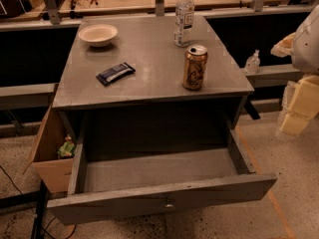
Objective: Place orange can into top drawer
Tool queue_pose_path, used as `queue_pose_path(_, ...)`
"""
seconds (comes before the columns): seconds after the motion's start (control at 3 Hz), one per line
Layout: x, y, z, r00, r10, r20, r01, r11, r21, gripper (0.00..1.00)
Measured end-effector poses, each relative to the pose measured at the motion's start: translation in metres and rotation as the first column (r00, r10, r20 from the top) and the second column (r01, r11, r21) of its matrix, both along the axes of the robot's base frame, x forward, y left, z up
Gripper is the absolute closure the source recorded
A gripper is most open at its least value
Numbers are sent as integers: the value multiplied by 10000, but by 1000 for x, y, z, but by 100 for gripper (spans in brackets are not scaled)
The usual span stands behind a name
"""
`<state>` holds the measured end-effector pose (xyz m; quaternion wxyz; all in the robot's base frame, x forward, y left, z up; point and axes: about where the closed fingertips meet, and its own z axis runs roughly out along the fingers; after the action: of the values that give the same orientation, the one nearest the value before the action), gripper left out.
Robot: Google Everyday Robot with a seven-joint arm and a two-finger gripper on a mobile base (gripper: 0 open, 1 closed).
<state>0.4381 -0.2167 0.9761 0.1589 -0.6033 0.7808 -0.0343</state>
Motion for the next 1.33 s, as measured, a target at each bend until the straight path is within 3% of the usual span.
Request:
queue_pose_path(0.33, 0, 0, 0, 10000, 0, 2, 0, 10000, 0, 0)
queue_pose_path(0.67, 18, 3, -5, 9993, -150, 332, 123, 9965, 827, 0)
queue_pose_path(1.0, 50, 1, -17, 9957, -318, 873, 92, 9686, 2484, 0)
queue_pose_path(1.33, 78, 4, -35, 9892, -471, 1386, -167, 9043, 4266, 0)
